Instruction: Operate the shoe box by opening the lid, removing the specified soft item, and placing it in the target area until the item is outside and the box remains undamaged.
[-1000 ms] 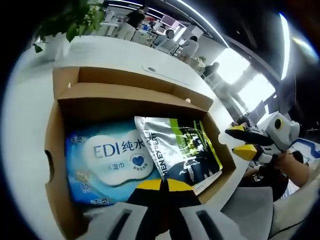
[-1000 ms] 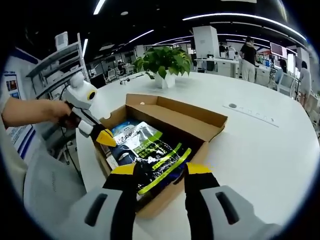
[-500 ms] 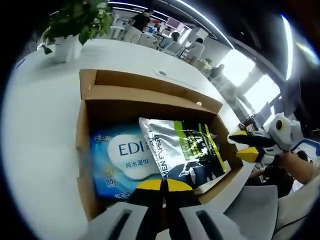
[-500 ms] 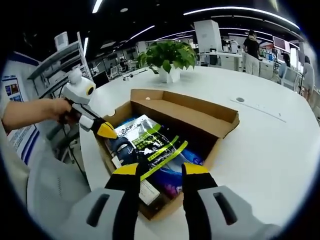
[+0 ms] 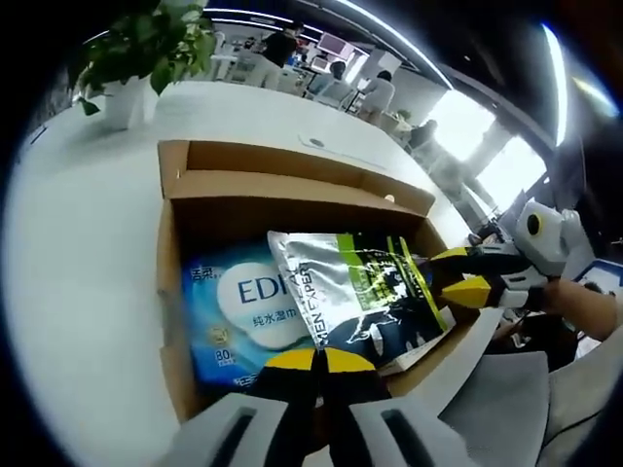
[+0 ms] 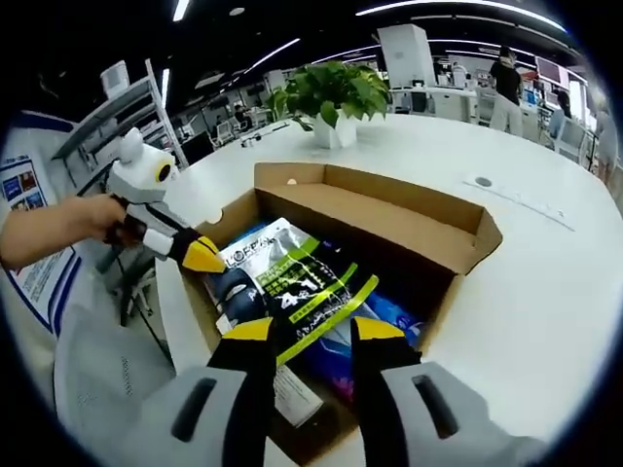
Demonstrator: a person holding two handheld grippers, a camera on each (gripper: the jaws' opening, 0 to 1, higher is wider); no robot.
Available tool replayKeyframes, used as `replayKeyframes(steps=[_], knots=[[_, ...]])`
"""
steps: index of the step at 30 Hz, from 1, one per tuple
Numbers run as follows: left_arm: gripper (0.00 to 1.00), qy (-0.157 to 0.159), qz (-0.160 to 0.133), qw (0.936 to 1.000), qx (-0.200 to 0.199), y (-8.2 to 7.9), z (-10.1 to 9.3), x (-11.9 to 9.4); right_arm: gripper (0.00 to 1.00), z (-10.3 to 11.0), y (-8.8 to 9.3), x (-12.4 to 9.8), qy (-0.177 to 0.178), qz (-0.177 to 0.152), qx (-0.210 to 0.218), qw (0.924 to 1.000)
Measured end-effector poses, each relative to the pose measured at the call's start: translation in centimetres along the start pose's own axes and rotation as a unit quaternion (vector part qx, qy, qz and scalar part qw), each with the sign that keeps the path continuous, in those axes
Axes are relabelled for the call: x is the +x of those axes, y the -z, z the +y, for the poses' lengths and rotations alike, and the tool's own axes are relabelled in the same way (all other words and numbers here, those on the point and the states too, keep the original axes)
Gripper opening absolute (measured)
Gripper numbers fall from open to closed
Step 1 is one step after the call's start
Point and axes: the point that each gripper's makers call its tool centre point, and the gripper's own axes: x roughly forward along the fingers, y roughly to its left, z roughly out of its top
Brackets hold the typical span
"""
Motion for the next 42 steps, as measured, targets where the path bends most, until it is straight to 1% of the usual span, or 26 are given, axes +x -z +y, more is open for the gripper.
replayKeyframes(steps=[1,4,7,10,19,22,29,32,38,42], knots=[[0.00,0.000,-0.001,1.0000,0.001,0.0,0.0,0.0,0.27,0.0,0.0,0.1,0.001,0.001,-0.001,1.0000],[0.00,0.000,-0.004,1.0000,0.007,-0.1,0.1,0.0,0.26,-0.2,0.4,0.7,0.003,0.019,0.006,0.9998],[0.00,0.000,-0.005,1.0000,0.008,0.0,0.1,-0.1,0.25,-0.4,0.4,1.0,0.009,0.021,0.000,0.9997],[0.00,0.000,-0.006,0.9999,0.010,0.0,0.2,-0.1,0.23,-0.4,0.5,1.4,0.005,0.029,0.007,0.9995],[0.00,0.000,-0.009,0.9997,0.021,-0.1,0.3,0.0,0.21,-0.1,0.7,2.3,-0.001,0.053,0.001,0.9986],[0.00,-0.002,-0.010,0.9997,0.022,-0.1,0.4,0.0,0.20,0.0,0.6,2.3,-0.003,0.051,0.006,0.9987],[0.00,-0.007,-0.010,0.9995,0.030,-0.1,0.3,0.0,0.11,0.8,0.5,2.0,-0.012,0.044,0.012,0.9989],[0.00,-0.008,-0.014,0.9992,0.037,-0.2,0.2,-0.2,0.06,0.9,0.3,1.8,-0.009,0.039,0.004,0.9992],[0.00,-0.004,-0.021,0.9994,0.029,-0.3,0.0,-0.7,0.04,1.0,-0.1,1.3,-0.011,0.031,0.012,0.9994],[0.00,-0.003,-0.024,0.9991,0.033,-0.5,-0.6,-1.0,0.03,1.0,-0.6,0.8,-0.008,0.020,0.012,0.9997]])
